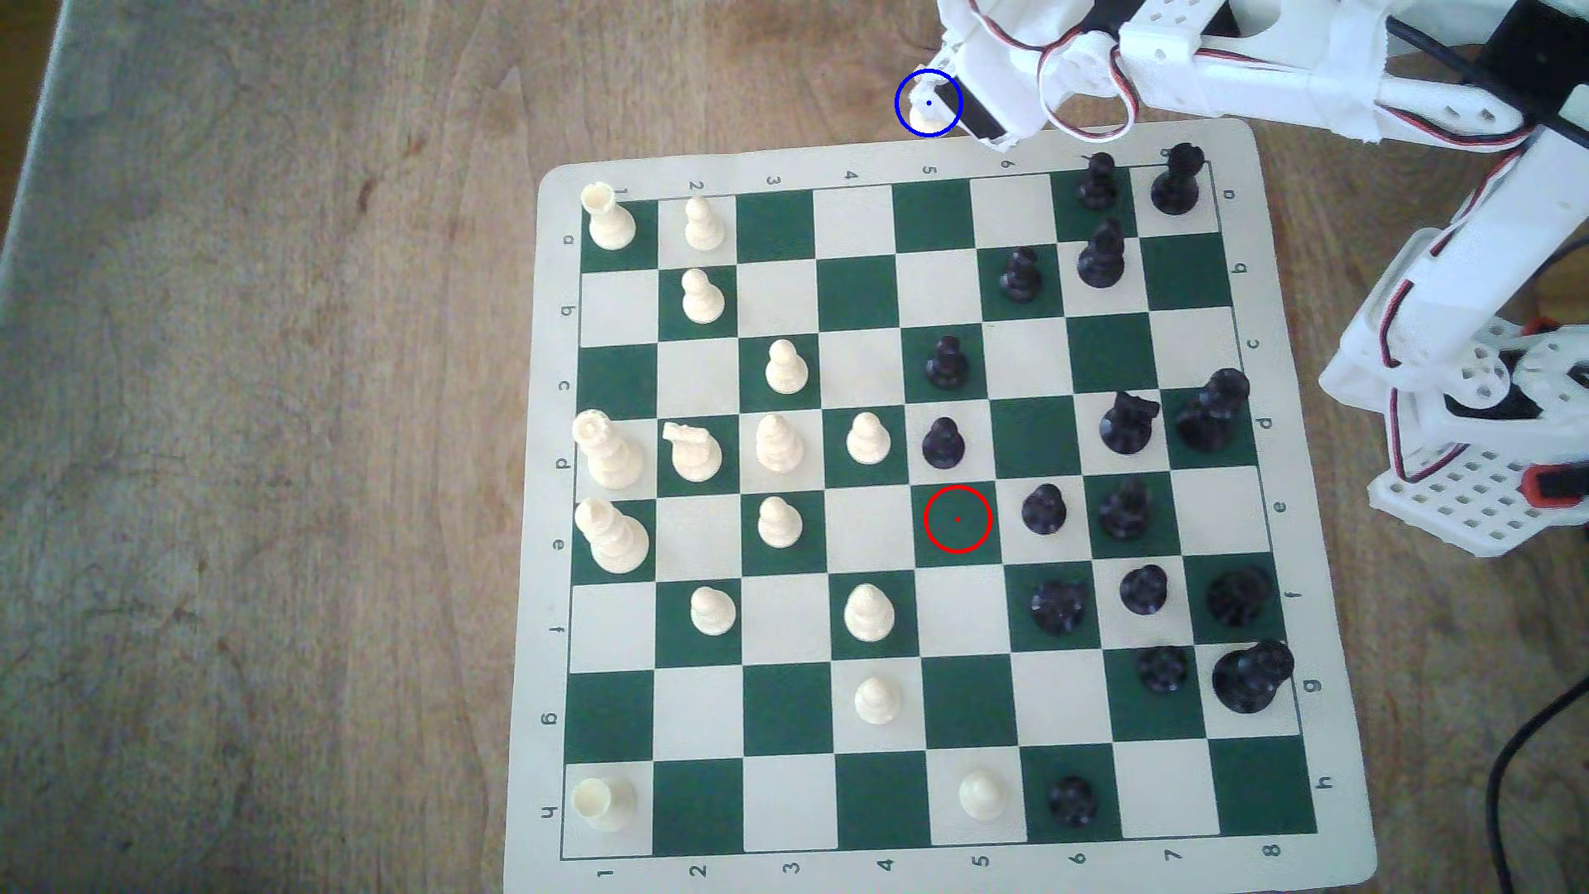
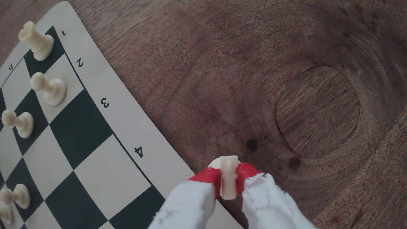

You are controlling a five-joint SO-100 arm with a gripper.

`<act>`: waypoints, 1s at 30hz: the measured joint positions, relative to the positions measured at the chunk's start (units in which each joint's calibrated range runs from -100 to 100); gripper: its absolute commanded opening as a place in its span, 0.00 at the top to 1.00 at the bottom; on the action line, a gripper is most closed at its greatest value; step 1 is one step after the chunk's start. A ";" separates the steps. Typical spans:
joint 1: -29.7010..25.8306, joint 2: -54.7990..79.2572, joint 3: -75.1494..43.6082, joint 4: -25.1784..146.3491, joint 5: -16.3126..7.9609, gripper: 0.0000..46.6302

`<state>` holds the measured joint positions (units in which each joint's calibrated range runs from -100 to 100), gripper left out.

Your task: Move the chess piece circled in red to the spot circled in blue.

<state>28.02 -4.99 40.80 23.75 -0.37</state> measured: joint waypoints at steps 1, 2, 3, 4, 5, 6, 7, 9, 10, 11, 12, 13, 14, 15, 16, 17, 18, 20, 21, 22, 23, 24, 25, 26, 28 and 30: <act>0.00 0.00 0.00 0.00 0.00 0.93; 0.00 0.17 0.00 0.00 0.00 0.91; 0.00 0.42 -0.18 0.00 0.00 0.85; 0.00 0.50 -0.72 0.00 0.00 0.82; 0.00 0.50 -0.81 0.00 0.00 0.80; 0.00 0.50 -0.81 0.00 0.00 0.77; 0.00 0.50 -0.81 0.00 0.00 0.75; 0.00 0.50 -0.81 0.00 0.00 0.71; 0.00 0.50 -0.81 0.00 0.00 0.70; 0.00 0.50 -0.81 0.00 0.00 0.68; 0.00 0.50 -0.81 0.00 0.00 0.65; 0.00 0.50 -0.81 0.00 0.00 0.65; 0.00 0.50 -0.81 0.00 0.00 0.65; 0.00 0.42 -0.81 0.00 0.00 0.65; 0.00 0.08 -0.81 0.08 0.00 0.65; 0.00 -0.34 -0.81 0.08 0.00 0.63; -0.07 -1.51 -0.81 0.64 0.00 0.62; -0.37 -2.68 -0.36 1.35 0.00 0.61; -0.59 -3.60 0.45 1.75 0.00 0.61; -0.81 -4.69 1.45 1.91 0.00 0.61; -0.88 -5.19 1.72 1.91 0.00 0.61; -0.88 -5.78 2.35 1.91 0.00 0.60; -0.88 -7.04 3.71 1.91 0.00 0.60; -0.88 -7.79 4.52 1.91 0.00 0.60; -0.88 -10.47 7.23 1.91 0.00 0.59; -0.96 -13.57 10.12 1.91 0.00 0.58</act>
<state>27.06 -18.56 50.93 25.66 -0.37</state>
